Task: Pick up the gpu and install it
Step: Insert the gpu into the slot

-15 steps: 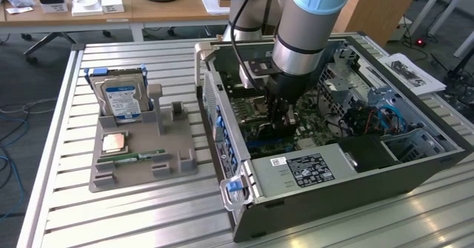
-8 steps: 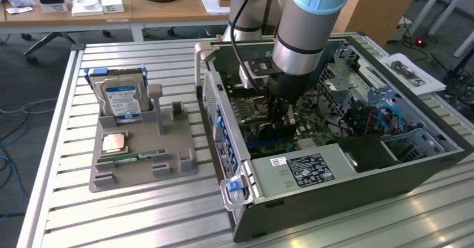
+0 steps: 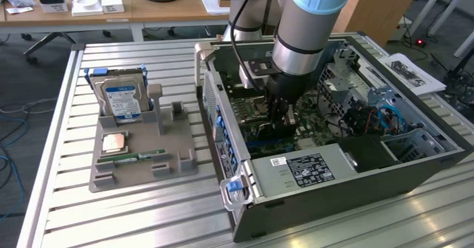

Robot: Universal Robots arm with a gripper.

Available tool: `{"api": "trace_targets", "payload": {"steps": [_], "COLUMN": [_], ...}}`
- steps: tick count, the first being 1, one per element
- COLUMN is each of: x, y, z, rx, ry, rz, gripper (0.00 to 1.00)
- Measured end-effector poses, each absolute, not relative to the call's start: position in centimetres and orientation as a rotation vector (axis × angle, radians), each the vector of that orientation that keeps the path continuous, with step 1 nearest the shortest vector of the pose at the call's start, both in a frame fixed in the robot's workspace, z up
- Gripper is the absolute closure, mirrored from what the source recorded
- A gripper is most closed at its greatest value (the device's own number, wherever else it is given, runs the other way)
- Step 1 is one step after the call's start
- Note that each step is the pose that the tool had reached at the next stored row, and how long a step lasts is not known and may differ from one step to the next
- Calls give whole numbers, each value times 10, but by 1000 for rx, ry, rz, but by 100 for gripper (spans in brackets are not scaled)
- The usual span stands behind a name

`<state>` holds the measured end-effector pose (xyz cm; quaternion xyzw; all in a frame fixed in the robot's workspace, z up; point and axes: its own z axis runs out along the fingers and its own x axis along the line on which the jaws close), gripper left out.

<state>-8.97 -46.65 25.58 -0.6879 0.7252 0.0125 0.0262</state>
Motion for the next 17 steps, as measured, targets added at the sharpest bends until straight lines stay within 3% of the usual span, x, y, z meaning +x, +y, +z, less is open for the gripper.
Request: {"api": "trace_targets", "payload": {"steps": [17], "x": [-90], "y": [-467], "z": [255], "rx": [-2125], "ry": [2241], "rz": [40], "gripper": [74]}}
